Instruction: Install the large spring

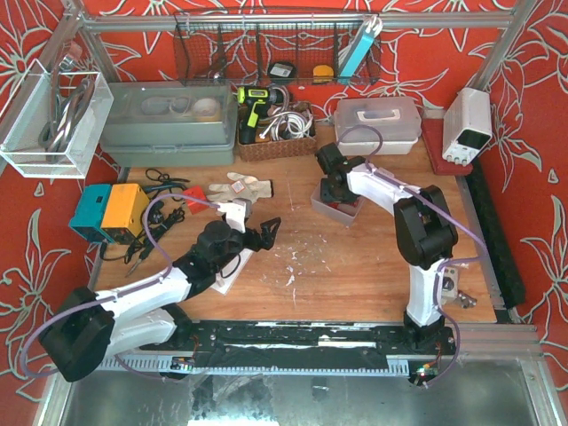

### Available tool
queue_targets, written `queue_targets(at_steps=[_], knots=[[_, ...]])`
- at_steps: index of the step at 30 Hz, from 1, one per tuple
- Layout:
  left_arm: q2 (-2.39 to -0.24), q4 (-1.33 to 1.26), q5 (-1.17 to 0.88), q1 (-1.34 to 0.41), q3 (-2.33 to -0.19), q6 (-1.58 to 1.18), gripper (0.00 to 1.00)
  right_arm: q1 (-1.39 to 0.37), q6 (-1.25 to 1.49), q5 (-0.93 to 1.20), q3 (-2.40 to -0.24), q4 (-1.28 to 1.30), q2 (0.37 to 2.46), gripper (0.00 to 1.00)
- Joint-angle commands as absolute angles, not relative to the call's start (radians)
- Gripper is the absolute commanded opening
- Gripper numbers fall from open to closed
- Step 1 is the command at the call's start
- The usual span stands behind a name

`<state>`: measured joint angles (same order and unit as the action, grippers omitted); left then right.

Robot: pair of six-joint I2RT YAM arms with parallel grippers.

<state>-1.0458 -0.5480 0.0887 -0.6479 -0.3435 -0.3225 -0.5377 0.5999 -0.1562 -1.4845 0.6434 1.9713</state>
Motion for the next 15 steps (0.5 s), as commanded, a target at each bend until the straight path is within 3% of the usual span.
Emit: queue_targets(at_steps=[1, 10, 15], knots=[[-1.027, -0.540, 0.158, -0.650, -0.333, -0.332, 1.00, -0.553, 0.667, -0.186, -1.507, 0.721, 2.002, 0.49], [-1.019, -0.524, 0.180, -0.650, -0.336, -0.337, 1.00, -0.565, 0.750, -0.165, -1.527, 0.749, 2.073, 0.48], [-1.012, -0.519, 0.194, -0.651, -0.335, -0.337, 1.00, -0.565, 0.749, -0.163, -1.527, 0.710, 2.093, 0.44]])
